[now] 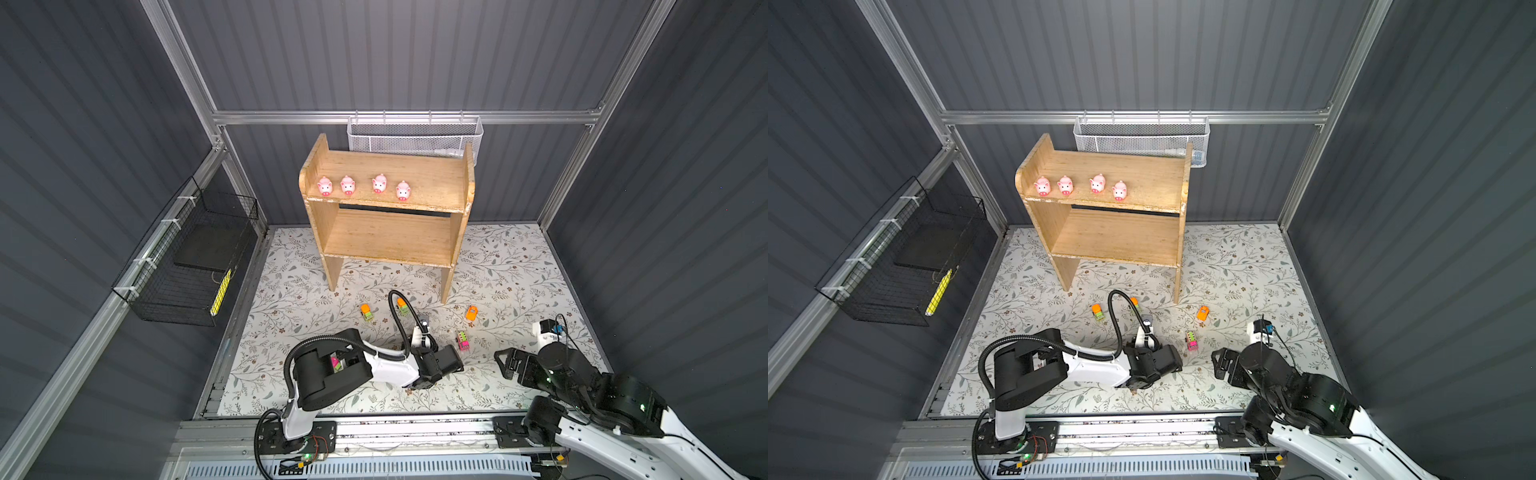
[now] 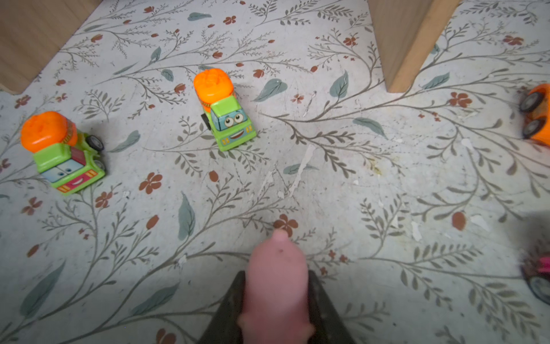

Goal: Place and organize the plastic toys onto the shelf

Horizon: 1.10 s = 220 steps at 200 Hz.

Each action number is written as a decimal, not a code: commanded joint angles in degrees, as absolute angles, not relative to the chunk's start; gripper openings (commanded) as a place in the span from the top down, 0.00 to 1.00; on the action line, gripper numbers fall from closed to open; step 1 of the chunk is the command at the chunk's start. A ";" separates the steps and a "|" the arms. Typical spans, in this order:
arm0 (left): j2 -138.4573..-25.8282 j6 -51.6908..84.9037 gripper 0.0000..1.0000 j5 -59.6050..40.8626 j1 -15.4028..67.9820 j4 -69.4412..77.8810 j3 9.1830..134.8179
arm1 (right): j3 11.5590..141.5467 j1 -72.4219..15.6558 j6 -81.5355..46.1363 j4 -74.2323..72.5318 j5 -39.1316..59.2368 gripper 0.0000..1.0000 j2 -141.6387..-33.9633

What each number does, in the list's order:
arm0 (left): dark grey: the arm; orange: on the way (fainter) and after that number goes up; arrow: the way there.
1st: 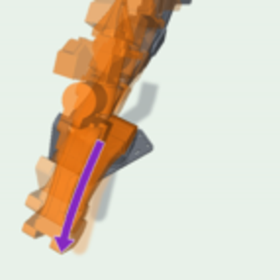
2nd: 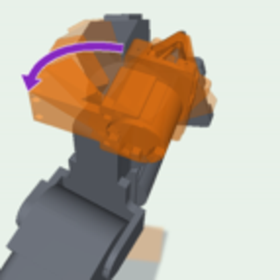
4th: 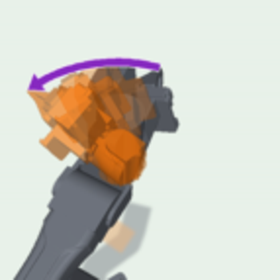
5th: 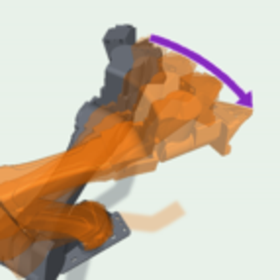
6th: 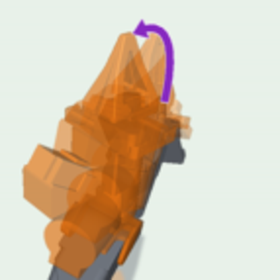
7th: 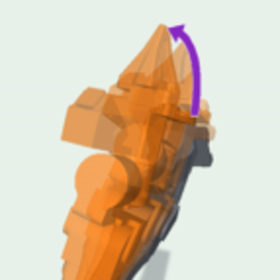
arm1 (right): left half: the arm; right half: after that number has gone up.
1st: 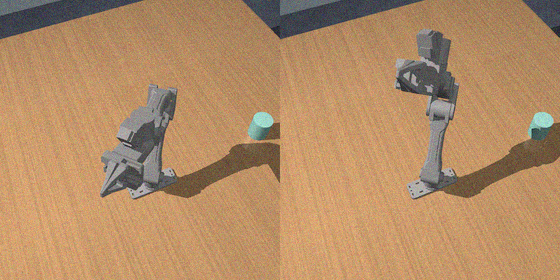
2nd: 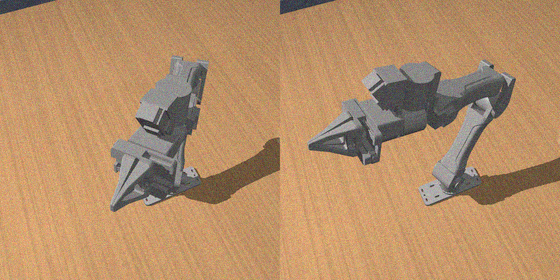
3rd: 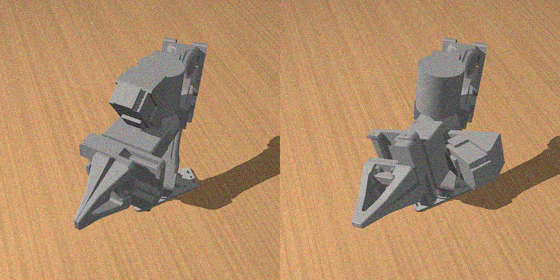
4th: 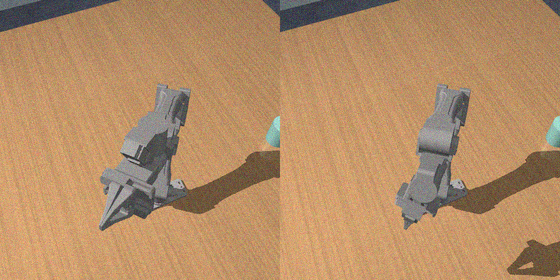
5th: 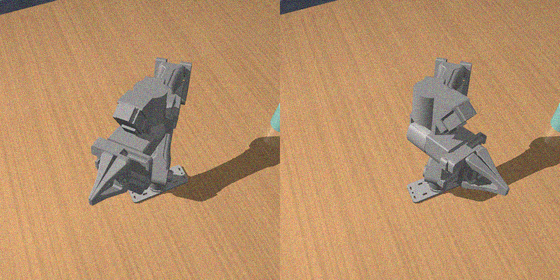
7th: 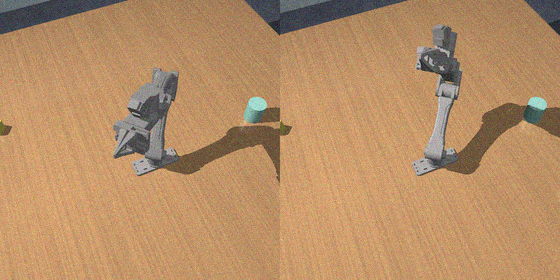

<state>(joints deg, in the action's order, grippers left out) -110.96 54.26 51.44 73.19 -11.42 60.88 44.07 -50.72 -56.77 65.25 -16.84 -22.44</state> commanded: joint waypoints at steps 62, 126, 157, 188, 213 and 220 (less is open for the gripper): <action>-94.62 55.30 0.67 47.55 74.22 -35.31 70.88 | 47.52 -50.72 -55.77 64.68 -15.96 0.02 -25.31; -86.02 50.41 0.66 47.81 74.66 -44.95 79.67 | 50.48 -50.76 -55.04 65.67 -16.75 0.01 -26.66; -86.51 48.01 0.66 47.82 74.71 -52.89 89.73 | 52.06 -50.71 -54.23 63.98 -15.65 0.01 -28.64; -88.46 45.30 0.65 47.63 75.06 -59.04 99.93 | 53.30 -50.74 -53.84 62.28 -14.94 0.01 -31.15; -91.69 42.46 0.65 49.21 75.32 -64.42 110.82 | 54.87 -50.76 -53.09 61.26 -14.69 0.01 -32.46; -92.65 41.18 0.65 49.84 75.28 -65.29 113.66 | 55.31 -50.78 -52.75 60.87 -14.68 0.01 -32.74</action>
<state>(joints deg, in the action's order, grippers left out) -89.60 46.02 47.94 74.98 -57.56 105.54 52.97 -50.72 -54.39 62.61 -14.76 -32.08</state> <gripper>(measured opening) 0.348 0.989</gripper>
